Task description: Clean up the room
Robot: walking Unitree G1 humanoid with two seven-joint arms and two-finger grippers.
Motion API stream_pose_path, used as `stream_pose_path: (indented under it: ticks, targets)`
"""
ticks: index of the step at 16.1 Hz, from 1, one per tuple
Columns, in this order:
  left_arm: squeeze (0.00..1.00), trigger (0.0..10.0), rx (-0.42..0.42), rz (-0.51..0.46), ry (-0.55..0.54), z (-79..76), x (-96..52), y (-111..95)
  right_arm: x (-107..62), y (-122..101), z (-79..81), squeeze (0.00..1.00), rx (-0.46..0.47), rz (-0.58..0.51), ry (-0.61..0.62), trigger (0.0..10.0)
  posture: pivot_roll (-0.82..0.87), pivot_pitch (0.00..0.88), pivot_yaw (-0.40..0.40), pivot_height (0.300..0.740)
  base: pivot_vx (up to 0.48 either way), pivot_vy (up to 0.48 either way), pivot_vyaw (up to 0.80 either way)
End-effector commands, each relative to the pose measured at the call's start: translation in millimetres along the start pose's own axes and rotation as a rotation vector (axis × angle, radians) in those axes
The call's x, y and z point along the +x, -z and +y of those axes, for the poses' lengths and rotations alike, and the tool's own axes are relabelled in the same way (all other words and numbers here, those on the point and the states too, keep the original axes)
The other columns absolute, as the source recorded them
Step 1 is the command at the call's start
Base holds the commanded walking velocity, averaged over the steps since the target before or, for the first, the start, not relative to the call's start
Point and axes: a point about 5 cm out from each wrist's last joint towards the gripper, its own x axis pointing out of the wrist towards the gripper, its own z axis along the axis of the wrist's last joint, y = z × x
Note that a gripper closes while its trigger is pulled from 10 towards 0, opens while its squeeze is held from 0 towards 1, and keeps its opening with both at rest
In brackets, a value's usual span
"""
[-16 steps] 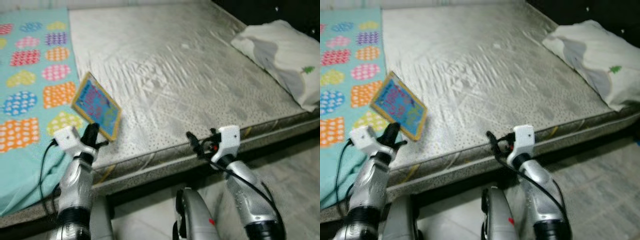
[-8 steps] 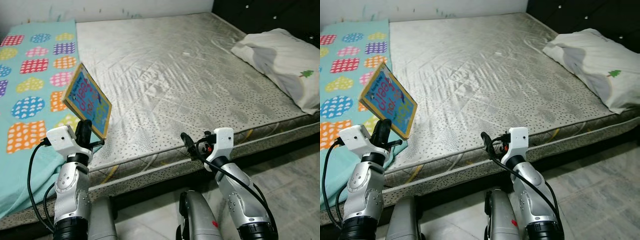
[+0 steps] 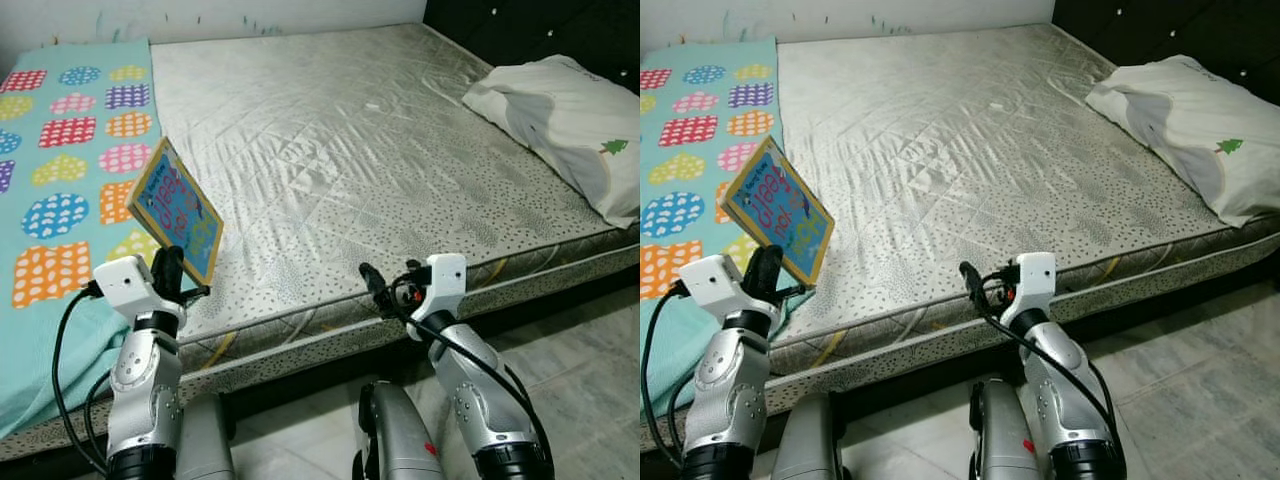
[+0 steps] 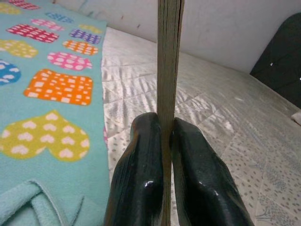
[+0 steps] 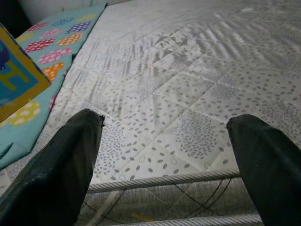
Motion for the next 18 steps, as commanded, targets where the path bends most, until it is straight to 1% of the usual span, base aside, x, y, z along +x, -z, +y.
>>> stream_pose_path:
  ticks: [1,4,6,8,11,16,18]
  targets:
    - [0.0,0.0,0.006,-0.045,0.026,-7.2,2.4,-10.5,3.0,-8.3,-0.1,0.0,0.0,-0.03,-0.009,10.0,-0.09,0.026,-0.021,0.638,0.0,0.0,0.0]
    - [0.0,0.0,0.006,-0.036,0.028,-8.2,1.8,-9.5,3.9,-8.9,-0.3,0.0,0.001,-0.035,-0.007,10.0,-0.09,0.023,-0.017,0.657,0.0,0.0,0.0]
    - [0.0,0.0,0.008,-0.026,0.028,-8.3,2.0,-9.1,4.7,-8.8,-1.7,0.0,0.006,-0.041,0.008,10.0,-0.09,0.018,-0.015,0.681,0.0,0.0,0.0]
    - [0.0,0.0,0.026,-0.006,0.015,-5.3,1.7,-4.8,6.0,-7.8,-4.2,0.0,0.012,-0.038,0.027,10.0,-0.09,0.011,-0.011,0.71,0.0,0.0,0.0]
    - [0.0,0.0,0.041,0.021,-0.003,-1.6,1.5,-0.2,8.5,-6.7,-6.5,0.0,0.007,-0.036,0.043,10.0,-0.09,0.0,-0.006,0.739,0.0,0.0,0.0]
    - [0.0,0.0,0.059,0.038,-0.018,-0.2,9.6,0.0,16.2,-2.2,-8.7,0.0,-0.007,-0.001,0.025,10.0,-0.09,0.0,0.008,0.74,0.0,0.0,0.0]
    - [0.0,0.0,0.031,0.023,-0.016,-6.4,16.0,-6.5,21.7,-6.1,-15.4,0.0,-0.018,-0.004,0.043,10.0,-0.08,0.0,0.009,0.74,0.0,0.0,0.0]
